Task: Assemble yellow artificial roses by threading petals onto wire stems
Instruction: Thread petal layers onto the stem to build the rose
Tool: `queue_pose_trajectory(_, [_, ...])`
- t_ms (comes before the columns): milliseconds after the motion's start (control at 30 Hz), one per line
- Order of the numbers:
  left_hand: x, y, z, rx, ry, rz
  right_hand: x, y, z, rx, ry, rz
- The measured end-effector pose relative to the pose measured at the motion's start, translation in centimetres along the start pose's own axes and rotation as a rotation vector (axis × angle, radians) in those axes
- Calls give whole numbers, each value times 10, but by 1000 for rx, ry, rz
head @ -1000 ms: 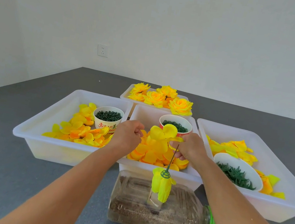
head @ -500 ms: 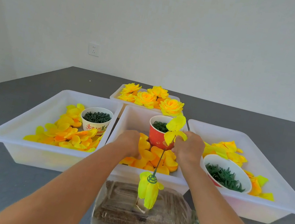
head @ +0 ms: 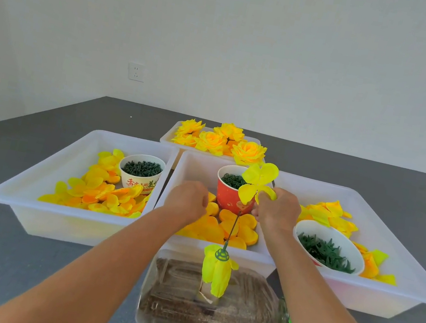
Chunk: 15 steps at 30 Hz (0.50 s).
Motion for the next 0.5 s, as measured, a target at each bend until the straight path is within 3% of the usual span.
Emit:
queue_pose_trajectory(67, [4,0,-3,-7,-20,-3,0,2,-1,9,-1,-9])
queue_pose_trajectory(233, [-10,19,0,250,129,-85,1,2,0,16,-16,-12])
queue_pose_trajectory(300, [-8,10,-2,169,88,-14,1,1,1,20,-23,-25])
queue_pose_trajectory(433, [19,-6,-6,-56,-161,521,1,1,0,21,-28,-44])
queue_pose_trajectory(500, [23,-7,-4,-91,-180,640,2,1,1,24,-29,-47])
Point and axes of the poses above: each hand's wrist, its own z-axis away from the middle knuckle, its own y-axis out of the palm, x = y × z, the point moved 7 cm from there along -z, towards the middle knuckle, and after that the axes turned 14 degrees about -z, right-handed, at the moved point
